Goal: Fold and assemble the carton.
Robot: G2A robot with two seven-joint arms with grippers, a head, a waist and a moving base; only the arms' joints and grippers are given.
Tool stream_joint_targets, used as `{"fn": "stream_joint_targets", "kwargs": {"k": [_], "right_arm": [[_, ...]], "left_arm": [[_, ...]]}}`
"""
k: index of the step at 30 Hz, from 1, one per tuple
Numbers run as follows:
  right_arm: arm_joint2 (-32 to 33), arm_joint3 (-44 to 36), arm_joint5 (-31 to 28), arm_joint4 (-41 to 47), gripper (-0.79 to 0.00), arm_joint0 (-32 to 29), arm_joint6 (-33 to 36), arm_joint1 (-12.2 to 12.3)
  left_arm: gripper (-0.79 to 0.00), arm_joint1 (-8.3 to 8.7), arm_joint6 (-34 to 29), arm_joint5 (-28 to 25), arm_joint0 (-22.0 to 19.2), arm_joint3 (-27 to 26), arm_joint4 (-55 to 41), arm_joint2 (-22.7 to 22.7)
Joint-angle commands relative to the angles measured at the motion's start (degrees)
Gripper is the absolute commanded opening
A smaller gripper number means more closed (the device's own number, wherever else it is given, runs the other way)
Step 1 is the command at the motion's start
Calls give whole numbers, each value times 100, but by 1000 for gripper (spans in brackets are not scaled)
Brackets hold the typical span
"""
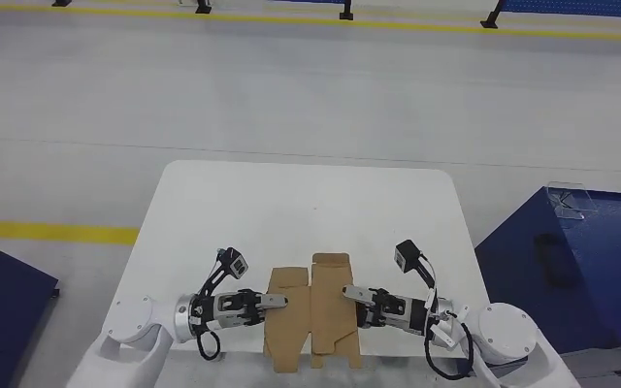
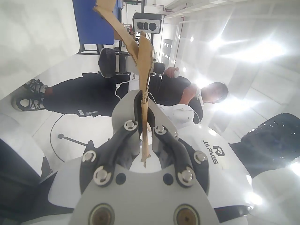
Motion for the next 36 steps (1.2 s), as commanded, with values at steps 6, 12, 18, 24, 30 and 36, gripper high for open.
{"fn": "stream_joint_targets", "kwargs": {"k": [6, 12, 18, 24, 30, 36], "right_arm": [[192, 378, 252, 1305, 0, -28, -551, -74], [433, 677, 173, 1386, 0, -30, -485, -54], [276, 453, -227, 1011, -477, -146, -213, -40], [163, 267, -266, 1114, -505, -169, 118, -34], [133, 208, -266, 970, -785, -108, 34, -28], [156, 244, -323, 853, -785, 47, -231, -33]], "left_arm": [[-785, 43, -6, -609, 155, -298, 464, -84], [-785, 102, -323, -1740, 553, -713, 585, -282], [-785, 140, -473, -2416, 768, -1052, 787, -282], [-785, 155, -117, -2529, 902, -1199, 1214, -152], [-785, 177, -21, -2469, 848, -1178, 1319, -42], [0, 216, 10, -2306, 796, -1156, 1464, -41]]}}
